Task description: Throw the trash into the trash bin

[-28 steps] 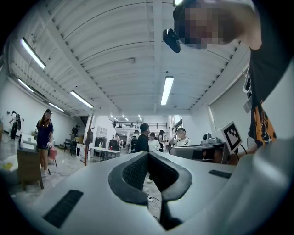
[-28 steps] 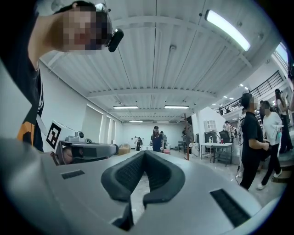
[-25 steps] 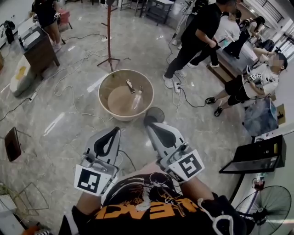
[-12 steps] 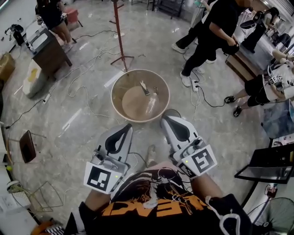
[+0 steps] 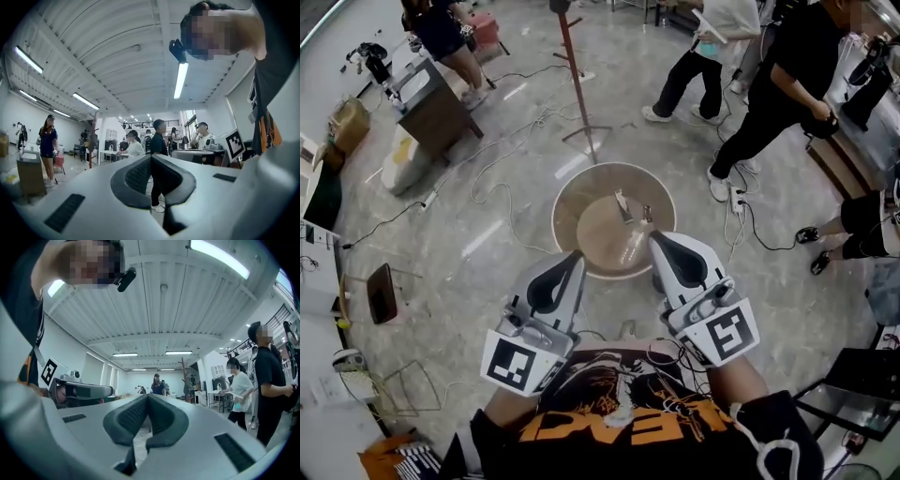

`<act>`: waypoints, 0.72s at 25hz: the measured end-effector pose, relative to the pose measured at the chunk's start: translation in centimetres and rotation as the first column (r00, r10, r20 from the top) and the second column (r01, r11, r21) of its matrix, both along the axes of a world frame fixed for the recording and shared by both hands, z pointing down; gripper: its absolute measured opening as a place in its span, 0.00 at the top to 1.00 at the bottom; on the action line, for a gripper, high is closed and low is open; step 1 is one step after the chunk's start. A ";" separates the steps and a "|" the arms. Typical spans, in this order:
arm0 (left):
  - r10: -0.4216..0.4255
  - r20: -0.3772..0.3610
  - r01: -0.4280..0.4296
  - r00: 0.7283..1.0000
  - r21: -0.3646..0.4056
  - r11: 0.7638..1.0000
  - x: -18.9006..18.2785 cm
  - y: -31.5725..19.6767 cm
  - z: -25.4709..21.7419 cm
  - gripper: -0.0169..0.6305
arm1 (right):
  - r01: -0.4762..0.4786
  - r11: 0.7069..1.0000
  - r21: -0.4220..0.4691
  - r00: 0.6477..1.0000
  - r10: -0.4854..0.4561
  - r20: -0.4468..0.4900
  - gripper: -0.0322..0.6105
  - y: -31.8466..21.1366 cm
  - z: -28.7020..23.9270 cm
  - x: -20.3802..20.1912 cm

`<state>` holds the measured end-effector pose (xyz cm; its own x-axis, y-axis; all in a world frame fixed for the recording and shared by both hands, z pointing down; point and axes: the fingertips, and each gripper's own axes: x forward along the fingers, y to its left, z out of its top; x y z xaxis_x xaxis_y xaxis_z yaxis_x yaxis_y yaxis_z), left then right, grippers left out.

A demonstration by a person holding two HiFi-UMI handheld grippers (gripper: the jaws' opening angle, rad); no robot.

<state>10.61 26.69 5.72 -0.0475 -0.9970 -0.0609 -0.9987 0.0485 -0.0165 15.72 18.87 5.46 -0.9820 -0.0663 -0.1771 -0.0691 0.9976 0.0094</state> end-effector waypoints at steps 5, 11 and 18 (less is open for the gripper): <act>-0.023 0.012 0.024 1.000 -0.024 0.999 -2.4 -2.4 0.4 0.95 | 0.014 1.000 -0.023 1.000 -0.014 -0.013 0.93 -2.6 1.0 -2.4; -0.012 -0.020 0.011 1.000 -0.027 1.000 -6.0 -5.0 2.1 0.95 | -0.030 0.998 -0.064 0.999 0.028 -0.033 0.93 -4.9 2.2 -5.9; 0.066 -0.057 -0.065 0.996 0.016 0.998 -12.7 -8.5 2.1 0.95 | -0.087 0.996 -0.019 0.993 0.086 -0.080 0.93 -7.6 2.0 -12.0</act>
